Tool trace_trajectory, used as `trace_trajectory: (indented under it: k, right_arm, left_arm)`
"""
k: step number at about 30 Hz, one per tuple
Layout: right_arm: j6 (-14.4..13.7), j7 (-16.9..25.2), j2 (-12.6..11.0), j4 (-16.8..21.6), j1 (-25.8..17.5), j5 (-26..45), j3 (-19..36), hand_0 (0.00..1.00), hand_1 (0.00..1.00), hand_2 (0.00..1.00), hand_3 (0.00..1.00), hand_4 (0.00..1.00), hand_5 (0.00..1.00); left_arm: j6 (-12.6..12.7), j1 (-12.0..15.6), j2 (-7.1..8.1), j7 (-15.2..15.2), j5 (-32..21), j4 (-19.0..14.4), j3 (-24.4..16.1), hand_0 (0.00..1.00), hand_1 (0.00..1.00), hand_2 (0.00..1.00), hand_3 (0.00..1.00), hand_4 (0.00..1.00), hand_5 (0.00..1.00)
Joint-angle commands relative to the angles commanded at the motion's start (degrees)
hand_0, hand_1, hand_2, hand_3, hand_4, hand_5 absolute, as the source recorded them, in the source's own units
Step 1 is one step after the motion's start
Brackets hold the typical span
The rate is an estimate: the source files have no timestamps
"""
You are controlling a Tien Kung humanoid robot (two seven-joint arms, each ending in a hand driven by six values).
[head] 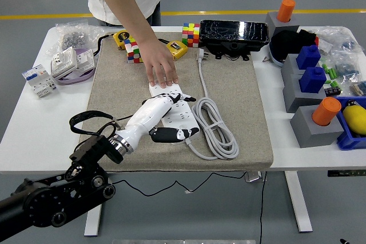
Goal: Put the plug near the board,insert it into the board,press the button,pull the plug out
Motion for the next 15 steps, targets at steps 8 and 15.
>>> trace_trajectory:
  k: [8,15]
  right_arm:
    - [0.0,-0.1,-0.1,0.0,-0.2,-0.1,0.0,0.542,0.644,0.663,0.561,0.900,0.422]
    - [0.1,-0.1,-0.1,0.1,-0.3,-0.1,-0.2,0.542,0.644,0.662,0.560,0.898,0.422]
  left_arm:
    - [-4.4,0.7,1.95,4.1,-0.3,-6.1,0.0,0.245,0.231,0.323,0.707,0.821,0.379]
    - [-11.9,0.2,1.64,12.7,2.3,-7.2,0.2,0.126,0.056,0.135,0.800,0.787,0.231]
